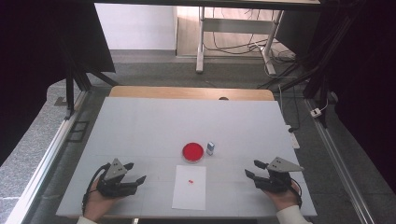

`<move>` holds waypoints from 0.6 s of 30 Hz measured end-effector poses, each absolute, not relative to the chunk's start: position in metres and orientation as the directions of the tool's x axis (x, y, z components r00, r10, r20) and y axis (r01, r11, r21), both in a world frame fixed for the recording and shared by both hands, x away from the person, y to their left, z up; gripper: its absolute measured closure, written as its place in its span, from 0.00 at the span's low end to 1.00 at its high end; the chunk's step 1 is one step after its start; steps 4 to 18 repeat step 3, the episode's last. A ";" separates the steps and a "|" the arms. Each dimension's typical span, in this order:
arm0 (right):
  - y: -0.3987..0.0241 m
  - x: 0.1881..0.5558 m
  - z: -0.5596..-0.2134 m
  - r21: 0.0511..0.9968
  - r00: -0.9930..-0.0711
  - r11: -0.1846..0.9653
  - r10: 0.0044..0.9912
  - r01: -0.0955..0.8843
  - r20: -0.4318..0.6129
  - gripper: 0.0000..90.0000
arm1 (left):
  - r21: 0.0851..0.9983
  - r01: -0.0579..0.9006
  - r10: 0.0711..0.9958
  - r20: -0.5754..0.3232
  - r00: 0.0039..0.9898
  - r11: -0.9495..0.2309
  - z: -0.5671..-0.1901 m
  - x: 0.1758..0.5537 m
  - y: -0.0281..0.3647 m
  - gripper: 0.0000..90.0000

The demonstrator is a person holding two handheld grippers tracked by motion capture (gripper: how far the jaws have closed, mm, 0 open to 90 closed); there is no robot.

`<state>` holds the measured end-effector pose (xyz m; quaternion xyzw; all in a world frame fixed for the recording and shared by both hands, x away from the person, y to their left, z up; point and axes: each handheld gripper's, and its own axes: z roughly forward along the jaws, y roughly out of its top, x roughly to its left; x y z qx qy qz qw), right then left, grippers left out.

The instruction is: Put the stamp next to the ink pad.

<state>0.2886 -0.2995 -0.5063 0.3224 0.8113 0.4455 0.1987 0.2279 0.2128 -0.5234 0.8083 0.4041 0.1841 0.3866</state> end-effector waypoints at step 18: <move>-0.298 0.288 -0.507 0.854 -0.721 0.396 0.692 0.338 -0.035 0.48 | 0.774 0.511 0.795 -0.015 0.606 -0.375 -0.523 0.228 0.213 0.35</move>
